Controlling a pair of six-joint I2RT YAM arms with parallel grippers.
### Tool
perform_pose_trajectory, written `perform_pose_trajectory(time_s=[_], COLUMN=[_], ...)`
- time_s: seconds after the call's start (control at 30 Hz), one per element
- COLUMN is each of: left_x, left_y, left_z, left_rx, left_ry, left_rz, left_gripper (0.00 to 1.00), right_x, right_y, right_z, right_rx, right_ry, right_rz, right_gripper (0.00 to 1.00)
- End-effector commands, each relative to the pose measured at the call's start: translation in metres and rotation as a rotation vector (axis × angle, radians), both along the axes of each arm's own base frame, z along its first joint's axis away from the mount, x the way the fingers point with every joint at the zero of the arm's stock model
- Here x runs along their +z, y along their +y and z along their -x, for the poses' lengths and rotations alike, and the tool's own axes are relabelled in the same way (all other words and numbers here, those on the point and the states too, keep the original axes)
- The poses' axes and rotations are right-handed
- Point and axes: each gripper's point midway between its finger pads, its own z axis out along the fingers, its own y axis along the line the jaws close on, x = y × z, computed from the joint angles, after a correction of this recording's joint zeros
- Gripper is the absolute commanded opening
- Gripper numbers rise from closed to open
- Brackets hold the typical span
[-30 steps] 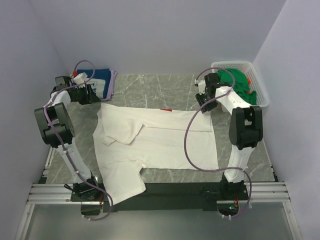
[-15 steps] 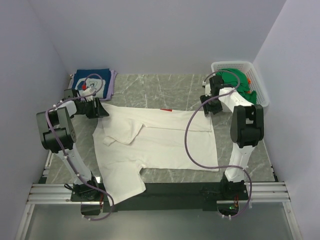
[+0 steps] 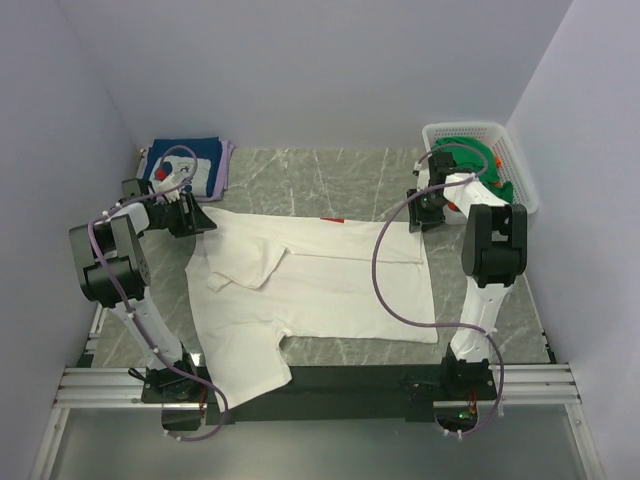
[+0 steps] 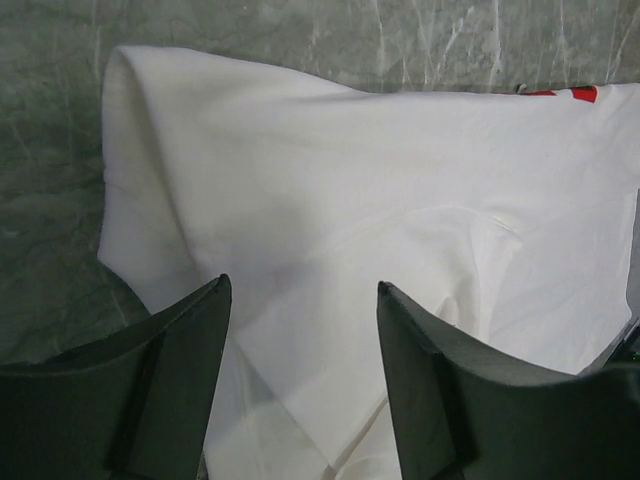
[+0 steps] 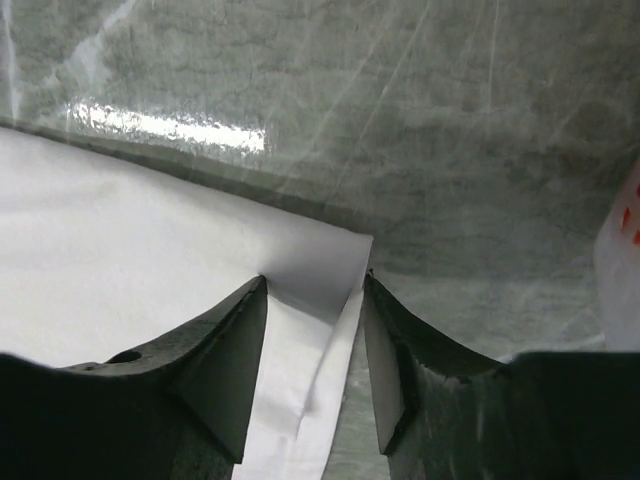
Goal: Fold and stack the t-shirts
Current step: Fold the tshirt
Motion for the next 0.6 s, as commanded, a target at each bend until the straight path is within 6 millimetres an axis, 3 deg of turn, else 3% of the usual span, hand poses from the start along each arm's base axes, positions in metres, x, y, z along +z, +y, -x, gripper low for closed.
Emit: perform_pose_trajectory(time_s=[0.0, 0.1, 0.37, 0.43, 0.57], left_x=[0.018, 0.018, 0.014, 0.009, 0.003], left_y=[0.004, 0.005, 0.008, 0.009, 0.011], left_z=[-0.012, -0.012, -0.015, -0.016, -0.019], left_rx=[0.009, 0.032, 0.060, 0.065, 0.076], left_ry=[-0.056, -0.040, -0.029, -0.023, -0.014], left_rz=[0.022, 0.041, 0.053, 0.051, 0.054], left_gripper=[0.66, 0.66, 0.67, 0.68, 0.69], right_x=[0.009, 0.009, 0.017, 0.018, 0.014], right_y=[0.001, 0.002, 0.003, 0.004, 0.005], right_z=[-0.009, -0.006, 0.001, 0.001, -0.001], right_rx=[-0.030, -0.030, -0.024, -0.020, -0.016], right_ry=[-0.009, 0.002, -0.008, -0.009, -0.005], right_rz=[-0.082, -0.096, -0.103, -0.111, -0.113], right_gripper=[0.46, 0.41, 0.40, 0.35, 0.14])
